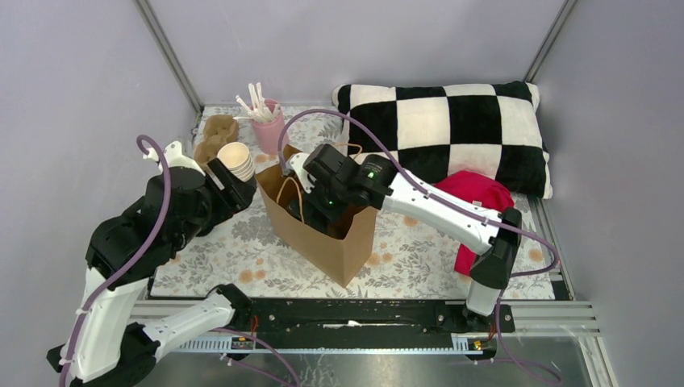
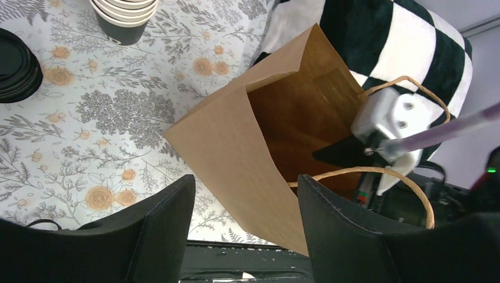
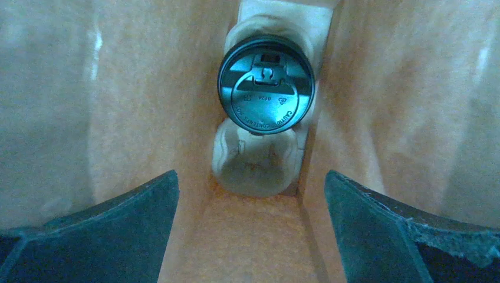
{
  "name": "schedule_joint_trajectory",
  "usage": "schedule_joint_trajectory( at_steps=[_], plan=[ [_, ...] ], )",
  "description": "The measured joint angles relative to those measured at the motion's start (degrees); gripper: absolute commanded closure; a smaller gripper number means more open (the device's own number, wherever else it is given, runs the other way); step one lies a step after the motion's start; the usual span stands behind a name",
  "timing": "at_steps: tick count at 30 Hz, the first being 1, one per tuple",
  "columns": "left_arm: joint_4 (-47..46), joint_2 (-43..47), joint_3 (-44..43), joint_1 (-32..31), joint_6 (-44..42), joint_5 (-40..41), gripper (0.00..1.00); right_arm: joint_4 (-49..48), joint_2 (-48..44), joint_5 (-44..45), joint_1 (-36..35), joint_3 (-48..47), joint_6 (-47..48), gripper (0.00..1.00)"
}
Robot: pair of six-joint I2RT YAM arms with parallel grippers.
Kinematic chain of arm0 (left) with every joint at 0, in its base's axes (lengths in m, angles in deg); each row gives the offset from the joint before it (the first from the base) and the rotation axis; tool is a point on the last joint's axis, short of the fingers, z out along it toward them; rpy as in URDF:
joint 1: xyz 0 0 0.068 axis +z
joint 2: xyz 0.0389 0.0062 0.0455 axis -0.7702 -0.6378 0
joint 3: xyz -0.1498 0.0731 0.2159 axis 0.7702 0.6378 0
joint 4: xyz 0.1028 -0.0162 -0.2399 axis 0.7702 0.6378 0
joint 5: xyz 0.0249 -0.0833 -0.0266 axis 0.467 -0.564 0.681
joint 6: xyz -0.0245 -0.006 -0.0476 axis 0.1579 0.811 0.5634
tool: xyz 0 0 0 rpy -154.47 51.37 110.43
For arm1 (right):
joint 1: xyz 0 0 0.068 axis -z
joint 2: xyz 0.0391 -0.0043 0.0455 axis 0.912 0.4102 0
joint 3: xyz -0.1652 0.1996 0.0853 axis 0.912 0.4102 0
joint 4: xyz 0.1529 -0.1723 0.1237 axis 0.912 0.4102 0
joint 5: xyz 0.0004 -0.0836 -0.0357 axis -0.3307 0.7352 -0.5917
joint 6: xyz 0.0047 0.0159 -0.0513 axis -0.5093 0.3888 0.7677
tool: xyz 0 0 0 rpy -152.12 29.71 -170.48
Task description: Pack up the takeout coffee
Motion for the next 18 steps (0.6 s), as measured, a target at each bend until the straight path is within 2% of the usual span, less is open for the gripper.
schedule_joint_trajectory(
  at_steps=[18],
  plan=[
    [-3.1,-3.9,2.1,0.0,0.1,-3.4,0.32,0.2,-4.1,8.9,0.0,-12.1,-2.6,0.01]
  ],
)
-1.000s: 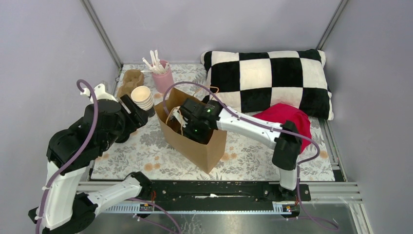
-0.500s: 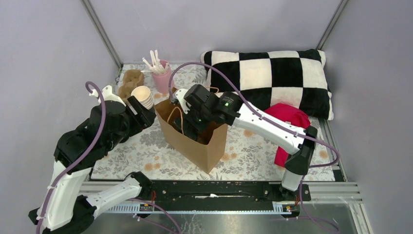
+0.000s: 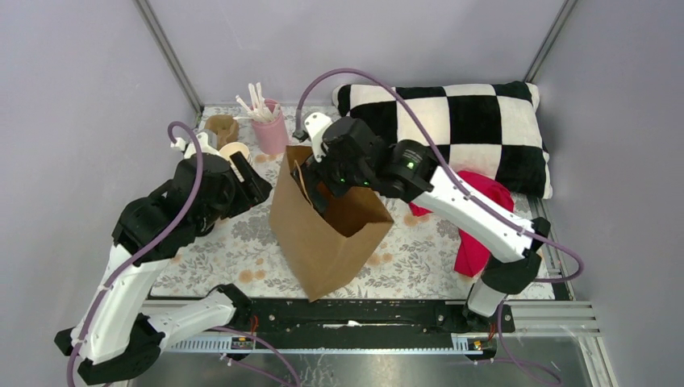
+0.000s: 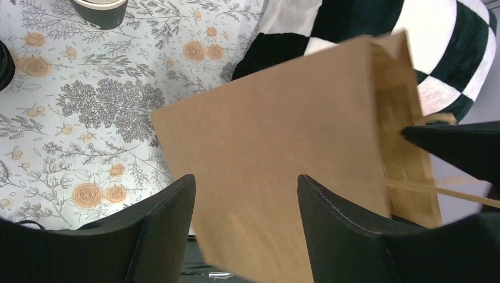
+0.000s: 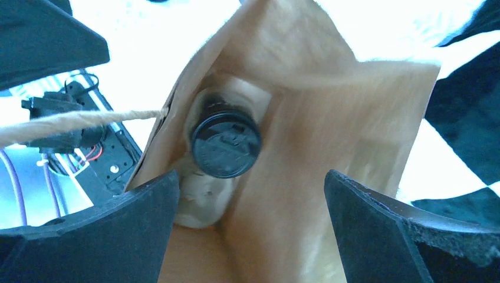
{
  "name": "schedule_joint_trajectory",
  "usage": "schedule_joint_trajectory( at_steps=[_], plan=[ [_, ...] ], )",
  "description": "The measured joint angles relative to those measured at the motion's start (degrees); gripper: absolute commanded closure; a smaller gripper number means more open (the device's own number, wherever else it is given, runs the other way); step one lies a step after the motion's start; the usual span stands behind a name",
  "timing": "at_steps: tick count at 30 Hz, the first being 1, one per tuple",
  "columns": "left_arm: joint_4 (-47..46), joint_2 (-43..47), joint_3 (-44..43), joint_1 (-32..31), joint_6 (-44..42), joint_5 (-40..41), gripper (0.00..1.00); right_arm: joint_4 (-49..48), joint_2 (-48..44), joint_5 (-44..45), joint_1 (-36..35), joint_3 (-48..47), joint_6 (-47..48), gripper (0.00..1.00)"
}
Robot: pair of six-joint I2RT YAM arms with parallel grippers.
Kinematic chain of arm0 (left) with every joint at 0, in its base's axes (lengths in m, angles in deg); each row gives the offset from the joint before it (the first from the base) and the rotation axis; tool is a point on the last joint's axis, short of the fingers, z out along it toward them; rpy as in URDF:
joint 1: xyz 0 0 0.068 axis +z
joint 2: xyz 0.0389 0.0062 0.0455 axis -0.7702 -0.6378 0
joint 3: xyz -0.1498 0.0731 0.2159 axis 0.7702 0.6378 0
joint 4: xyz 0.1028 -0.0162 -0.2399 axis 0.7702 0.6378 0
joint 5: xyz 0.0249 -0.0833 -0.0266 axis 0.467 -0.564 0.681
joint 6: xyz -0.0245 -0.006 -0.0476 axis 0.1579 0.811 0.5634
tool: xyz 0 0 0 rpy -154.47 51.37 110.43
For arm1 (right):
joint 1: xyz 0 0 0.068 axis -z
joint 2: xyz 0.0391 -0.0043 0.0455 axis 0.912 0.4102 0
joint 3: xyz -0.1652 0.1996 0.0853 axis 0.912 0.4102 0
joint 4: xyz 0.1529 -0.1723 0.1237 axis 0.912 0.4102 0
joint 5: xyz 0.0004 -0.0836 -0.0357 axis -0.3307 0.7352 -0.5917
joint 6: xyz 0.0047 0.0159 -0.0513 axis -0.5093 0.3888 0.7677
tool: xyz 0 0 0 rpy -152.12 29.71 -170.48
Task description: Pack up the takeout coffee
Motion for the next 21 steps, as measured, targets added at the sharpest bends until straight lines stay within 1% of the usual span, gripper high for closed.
schedule_joint_trajectory(
  at_steps=[5,9,12,15,19,21],
  plan=[
    [-0.1,-1.1,0.1,0.0,0.0,-0.3,0.32,-1.3,-4.5,1.7,0.0,-0.6,0.0,0.01],
    [-1.0,-1.8,0.2,0.0,-0.1,-1.3,0.33,-4.1,-7.8,1.8,0.0,0.7,0.0,0.05],
    [-3.2,-1.7,1.3,0.0,-0.3,-3.1,0.36,-4.3,-7.3,1.9,0.0,0.7,0.0,0.05],
    [-7.0,-0.9,4.3,0.0,-0.6,-5.3,0.38,-3.9,-5.7,2.4,0.0,0.7,0.0,0.06],
    [-11.2,0.6,10.1,0.0,-1.0,-8.1,0.46,-2.7,-4.1,4.3,0.0,0.7,0.1,0.07],
    [-12.2,0.5,12.0,0.0,-1.2,-9.5,0.49,-1.6,-3.7,5.6,0.0,0.7,0.3,0.10]
  ],
)
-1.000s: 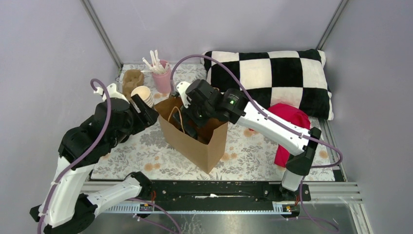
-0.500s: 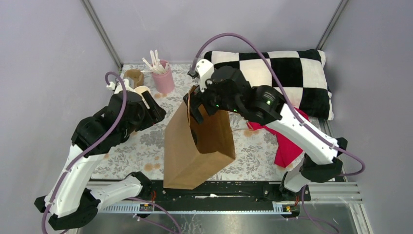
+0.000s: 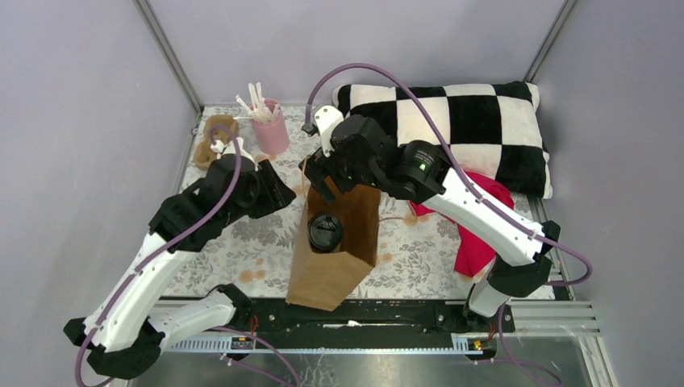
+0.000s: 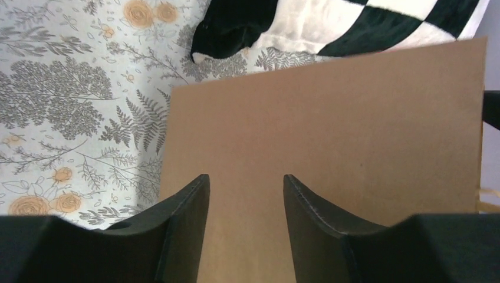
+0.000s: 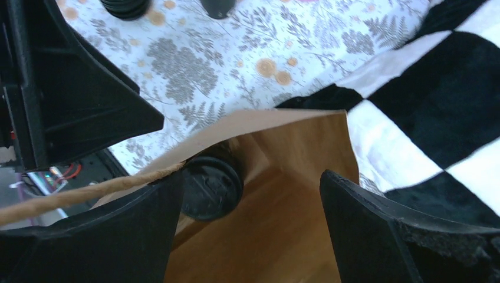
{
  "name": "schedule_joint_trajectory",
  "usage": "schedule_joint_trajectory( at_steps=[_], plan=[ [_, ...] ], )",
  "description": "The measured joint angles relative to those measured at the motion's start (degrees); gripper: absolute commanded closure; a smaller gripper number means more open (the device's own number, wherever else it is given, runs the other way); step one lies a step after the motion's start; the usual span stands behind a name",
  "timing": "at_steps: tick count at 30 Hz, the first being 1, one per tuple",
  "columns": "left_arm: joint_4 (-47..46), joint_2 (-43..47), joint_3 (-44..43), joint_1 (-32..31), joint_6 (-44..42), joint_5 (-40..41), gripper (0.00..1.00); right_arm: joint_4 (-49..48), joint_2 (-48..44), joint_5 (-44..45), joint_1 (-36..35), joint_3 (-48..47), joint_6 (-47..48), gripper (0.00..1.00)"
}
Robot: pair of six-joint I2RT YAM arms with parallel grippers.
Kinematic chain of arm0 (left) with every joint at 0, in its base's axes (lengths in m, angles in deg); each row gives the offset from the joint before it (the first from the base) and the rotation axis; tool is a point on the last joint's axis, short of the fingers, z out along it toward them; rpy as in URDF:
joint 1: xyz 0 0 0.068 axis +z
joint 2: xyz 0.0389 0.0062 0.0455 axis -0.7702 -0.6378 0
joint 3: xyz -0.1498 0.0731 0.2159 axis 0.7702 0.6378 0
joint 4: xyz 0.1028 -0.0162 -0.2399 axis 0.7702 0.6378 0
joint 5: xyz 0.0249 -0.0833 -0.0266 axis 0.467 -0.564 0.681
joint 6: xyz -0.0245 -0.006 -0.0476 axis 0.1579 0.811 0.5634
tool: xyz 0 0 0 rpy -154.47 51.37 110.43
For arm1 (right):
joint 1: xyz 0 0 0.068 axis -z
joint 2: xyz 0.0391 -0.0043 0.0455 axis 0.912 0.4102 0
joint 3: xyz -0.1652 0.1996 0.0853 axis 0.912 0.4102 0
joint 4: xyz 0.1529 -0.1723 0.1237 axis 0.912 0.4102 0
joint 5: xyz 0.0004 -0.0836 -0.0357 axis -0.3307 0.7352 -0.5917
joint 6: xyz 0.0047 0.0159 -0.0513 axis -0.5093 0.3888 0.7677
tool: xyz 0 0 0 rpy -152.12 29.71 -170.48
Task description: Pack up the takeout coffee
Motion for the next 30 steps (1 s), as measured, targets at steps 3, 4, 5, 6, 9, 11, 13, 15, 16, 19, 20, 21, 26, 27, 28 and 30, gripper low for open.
schedule_joint_trajectory(
  at_steps=[3,4,5,6,9,11,13,15,16,19,20,21,26,27,28,30],
  plan=[
    [-1.2,-1.6,1.5,0.0,-0.2,-1.7,0.54,1.9,0.7,2.3,0.0,-0.3,0.4,0.10],
    [-1.4,-2.1,1.6,0.0,-0.3,-1.9,0.54,2.4,1.0,3.1,0.0,-0.5,0.6,0.10],
    [-1.5,-2.4,1.6,0.0,-0.3,-2.0,0.53,3.2,1.4,3.9,0.0,-0.8,0.7,0.10],
    [-1.5,-2.7,1.6,-0.1,-0.3,-1.9,0.50,3.8,1.9,4.9,0.0,-1.0,0.9,0.10],
    [-1.6,-2.3,1.6,-0.1,-0.6,-1.9,0.47,5.0,3.5,7.7,0.0,-1.4,1.6,0.10],
    [-2.0,-1.2,1.6,-0.1,-1.1,-2.0,0.42,5.5,4.6,9.2,0.0,-1.5,2.4,0.10],
    [-3.5,1.1,1.7,-0.1,-2.0,-2.6,0.34,5.9,5.6,10.5,0.0,-1.5,3.2,0.10],
    [-6.6,4.1,2.1,-0.1,-3.0,-3.9,0.31,6.2,6.3,11.2,0.0,-1.7,3.7,0.09],
    [-8.5,5.9,2.6,-0.1,-3.6,-4.8,0.30,6.4,6.8,11.8,0.0,-2.0,4.0,0.09],
    [-14.1,10.8,4.4,-0.1,-4.5,-7.5,0.29,6.8,7.8,12.2,0.0,-3.0,4.5,0.09],
    [-15.4,12.0,4.5,-0.1,-4.8,-8.3,0.29,7.0,8.3,12.2,0.0,-3.6,4.6,0.09],
    [-16.4,12.5,4.5,-0.1,-4.9,-8.9,0.28,7.2,8.7,12.2,0.0,-4.1,4.7,0.09],
    [-18.9,12.4,4.5,-0.1,-6.2,-10.8,0.31,8.1,10.6,12.2,0.0,-6.8,5.0,0.08],
    [-18.8,12.3,4.5,-0.1,-6.4,-10.7,0.31,8.3,11.0,12.2,0.0,-7.5,5.0,0.07],
    [-18.5,12.2,4.4,-0.1,-6.6,-10.4,0.30,8.6,11.4,12.2,0.0,-8.4,5.0,0.07],
    [-17.2,12.2,4.0,-0.1,-6.6,-8.7,0.29,9.1,11.7,11.8,0.0,-9.9,5.0,0.05]
  ],
)
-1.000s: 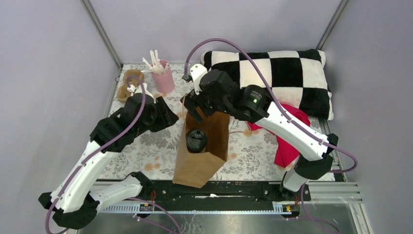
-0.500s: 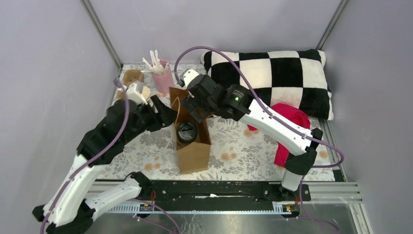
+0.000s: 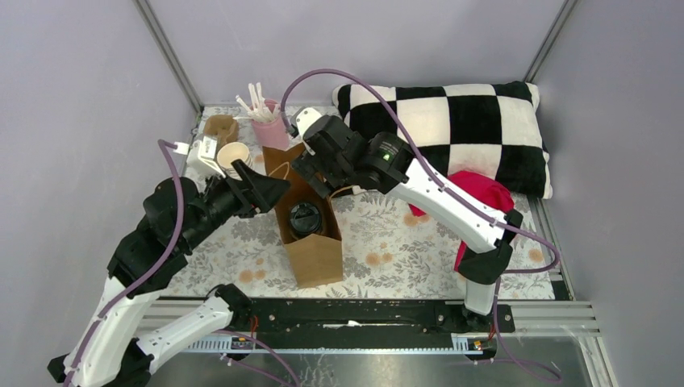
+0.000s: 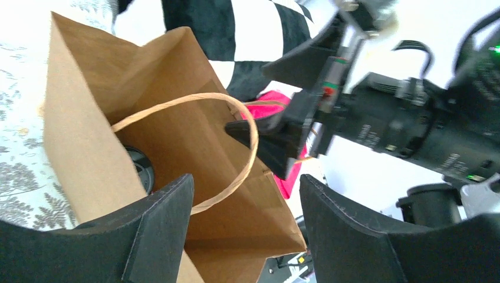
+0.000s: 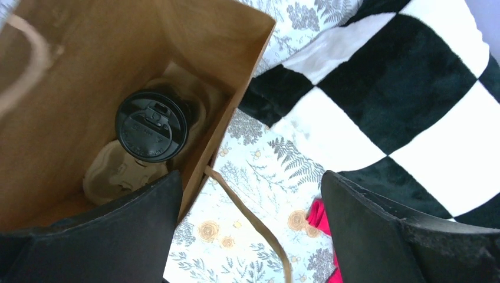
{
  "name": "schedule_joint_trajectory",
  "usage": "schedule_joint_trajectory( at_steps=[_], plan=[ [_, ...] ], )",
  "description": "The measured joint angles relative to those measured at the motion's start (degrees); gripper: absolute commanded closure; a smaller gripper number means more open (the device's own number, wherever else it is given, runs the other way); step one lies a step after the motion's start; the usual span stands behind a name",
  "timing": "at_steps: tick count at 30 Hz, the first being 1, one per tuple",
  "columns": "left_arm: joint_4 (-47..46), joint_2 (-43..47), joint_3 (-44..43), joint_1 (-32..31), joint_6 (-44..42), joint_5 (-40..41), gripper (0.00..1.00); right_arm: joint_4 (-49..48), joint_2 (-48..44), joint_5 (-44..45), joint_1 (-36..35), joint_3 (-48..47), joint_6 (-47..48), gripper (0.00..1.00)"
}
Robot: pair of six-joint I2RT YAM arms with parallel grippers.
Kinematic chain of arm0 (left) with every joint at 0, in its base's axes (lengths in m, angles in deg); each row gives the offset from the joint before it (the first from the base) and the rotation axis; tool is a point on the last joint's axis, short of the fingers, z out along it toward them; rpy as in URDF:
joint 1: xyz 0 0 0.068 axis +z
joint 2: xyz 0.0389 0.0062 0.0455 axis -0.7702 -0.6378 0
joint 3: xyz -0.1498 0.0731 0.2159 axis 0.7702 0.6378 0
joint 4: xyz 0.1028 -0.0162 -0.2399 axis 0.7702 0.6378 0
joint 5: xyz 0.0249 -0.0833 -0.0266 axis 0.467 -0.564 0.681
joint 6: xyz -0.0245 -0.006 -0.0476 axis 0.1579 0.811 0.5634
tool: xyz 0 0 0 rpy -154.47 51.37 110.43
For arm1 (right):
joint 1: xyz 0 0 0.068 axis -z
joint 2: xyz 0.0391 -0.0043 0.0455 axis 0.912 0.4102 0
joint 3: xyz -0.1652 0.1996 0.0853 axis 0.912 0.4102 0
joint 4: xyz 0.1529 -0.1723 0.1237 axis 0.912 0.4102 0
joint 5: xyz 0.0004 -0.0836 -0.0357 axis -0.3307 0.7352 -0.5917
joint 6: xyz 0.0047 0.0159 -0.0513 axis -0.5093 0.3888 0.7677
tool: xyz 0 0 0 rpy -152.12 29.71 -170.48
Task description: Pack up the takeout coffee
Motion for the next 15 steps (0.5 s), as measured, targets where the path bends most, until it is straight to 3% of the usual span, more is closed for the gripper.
schedule_joint_trajectory(
  at_steps=[5,15],
  plan=[
    [3.9,-1.2,-3.6,0.0,-0.2,5.1,0.31,-1.0,-0.7,-3.0,0.0,-3.5,-0.1,0.02],
    [17.1,-13.8,-19.4,0.0,3.4,18.8,0.14,-10.4,-10.3,-7.2,0.0,1.3,-1.1,0.00]
  ],
)
